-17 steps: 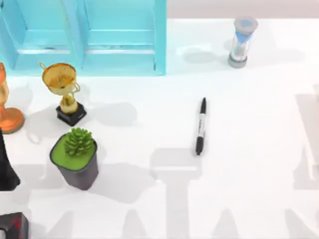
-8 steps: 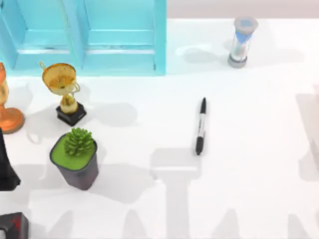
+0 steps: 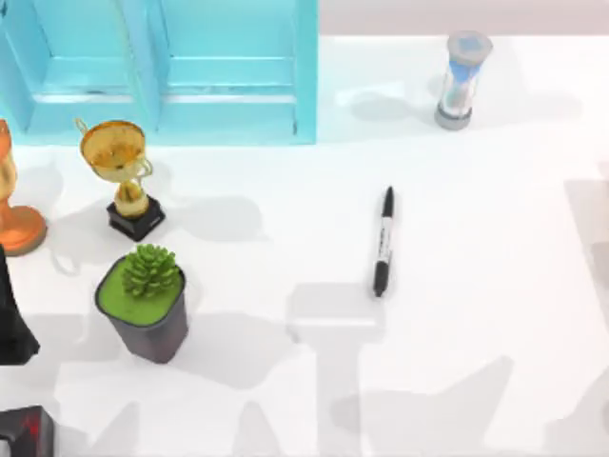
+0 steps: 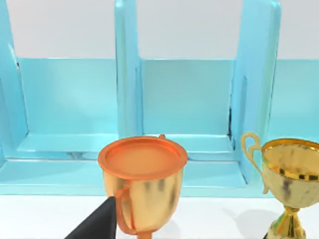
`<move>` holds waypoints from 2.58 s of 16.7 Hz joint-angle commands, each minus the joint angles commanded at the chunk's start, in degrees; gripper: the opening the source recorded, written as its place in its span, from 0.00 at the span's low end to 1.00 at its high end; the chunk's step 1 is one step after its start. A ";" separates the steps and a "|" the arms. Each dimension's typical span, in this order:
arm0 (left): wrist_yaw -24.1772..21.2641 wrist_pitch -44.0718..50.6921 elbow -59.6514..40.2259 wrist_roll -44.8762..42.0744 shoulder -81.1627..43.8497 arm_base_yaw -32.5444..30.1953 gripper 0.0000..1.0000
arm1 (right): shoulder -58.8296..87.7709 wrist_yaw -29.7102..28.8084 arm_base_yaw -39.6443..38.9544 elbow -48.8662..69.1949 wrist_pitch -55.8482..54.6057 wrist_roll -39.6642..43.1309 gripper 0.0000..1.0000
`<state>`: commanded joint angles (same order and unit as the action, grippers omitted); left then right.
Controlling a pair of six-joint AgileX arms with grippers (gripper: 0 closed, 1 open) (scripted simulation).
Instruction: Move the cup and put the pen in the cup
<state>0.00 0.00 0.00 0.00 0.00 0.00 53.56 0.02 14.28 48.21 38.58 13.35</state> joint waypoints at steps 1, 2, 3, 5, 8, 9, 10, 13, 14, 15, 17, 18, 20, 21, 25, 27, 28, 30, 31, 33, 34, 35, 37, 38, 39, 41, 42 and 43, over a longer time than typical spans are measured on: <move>0.00 0.00 0.00 0.00 0.00 0.00 1.00 | 5.57 0.16 0.96 3.36 3.49 0.92 1.00; 0.00 0.00 0.00 0.00 0.00 0.00 1.00 | 10.81 0.31 2.00 6.42 6.96 1.93 1.00; 0.00 0.00 0.00 0.00 0.00 0.00 1.00 | 15.67 0.42 3.11 9.39 10.41 3.03 1.00; 0.00 0.00 0.00 0.00 0.00 0.00 1.00 | 24.64 0.50 5.52 15.73 17.33 5.39 1.00; 0.00 0.00 0.00 0.00 0.00 0.00 1.00 | 36.94 0.34 9.00 26.56 26.98 8.78 1.00; 0.00 0.00 0.00 0.00 0.00 0.00 1.00 | 40.57 0.27 9.99 30.38 29.48 9.74 1.00; 0.00 0.00 0.00 0.00 0.00 0.00 1.00 | 43.79 0.20 10.89 34.10 31.57 10.63 1.00; 0.00 0.00 0.00 0.00 0.00 0.00 1.00 | 50.90 -0.03 13.21 43.29 36.55 13.18 1.00; 0.00 0.00 0.00 0.00 0.00 0.00 1.00 | 52.48 -0.07 13.78 45.37 37.85 13.83 1.00; 0.00 0.00 0.00 0.00 0.00 0.00 1.00 | 53.70 -0.08 14.23 46.86 38.79 14.28 1.00; 0.00 0.00 0.00 0.00 0.00 0.00 1.00 | 54.75 -0.07 14.63 48.06 39.60 14.62 1.00; 0.00 0.00 0.00 0.00 0.00 0.00 1.00 | 54.75 -0.07 14.63 48.06 39.60 14.62 1.00; 0.00 0.00 0.00 0.00 0.00 0.00 1.00 | 54.75 -0.07 14.63 48.06 39.60 14.62 1.00; 0.00 0.00 0.00 0.00 0.00 0.00 1.00 | 54.56 -0.07 14.34 47.93 39.46 14.56 1.00; 0.00 0.00 0.00 0.00 0.00 0.00 1.00 | 55.24 -0.07 14.41 43.92 35.27 14.38 1.00; 0.00 0.00 0.00 0.00 0.00 0.00 1.00 | 56.04 -0.08 14.38 39.61 29.75 14.36 1.00; 0.00 0.00 0.00 0.00 0.00 0.00 1.00 | 56.51 -0.08 14.38 37.29 26.52 14.35 1.00; 0.00 0.00 0.00 0.00 0.00 0.00 1.00 | 57.40 -0.08 14.40 32.95 21.23 14.35 1.00; 0.00 0.00 0.00 0.00 0.00 0.00 1.00 | 57.77 -0.09 14.41 31.31 19.48 14.35 1.00; 0.00 0.00 0.00 0.00 0.00 0.00 1.00 | 58.20 -0.09 14.44 29.76 17.83 14.37 1.00; 0.00 0.00 0.00 0.00 0.00 0.00 1.00 | 58.21 -0.09 14.44 29.72 17.79 14.37 1.00; 0.00 0.00 0.00 0.00 0.00 0.00 1.00 | 58.21 -0.09 14.44 29.72 17.79 14.37 1.00; 0.00 0.00 0.00 0.00 0.00 0.00 1.00 | 58.21 -0.09 14.44 29.72 17.79 14.37 0.92; 0.00 0.00 0.00 0.00 0.00 0.00 1.00 | 58.21 -0.09 14.44 29.72 17.79 14.37 0.85; 0.00 0.00 0.00 0.00 0.00 0.00 1.00 | 58.21 -0.09 14.44 29.72 17.79 14.37 0.77; 0.00 0.00 0.00 0.00 0.00 0.00 1.00 | 58.21 -0.09 14.44 29.72 17.79 14.37 0.62; 0.00 0.00 0.00 0.00 0.00 0.00 1.00 | 58.21 -0.09 14.44 29.72 17.79 14.37 0.55; 0.00 0.00 0.00 0.00 0.00 0.00 1.00 | 58.21 -0.09 14.44 29.72 17.79 14.37 0.47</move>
<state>0.00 0.00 0.00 0.00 0.00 0.00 111.77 -0.06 28.72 77.93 56.38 27.72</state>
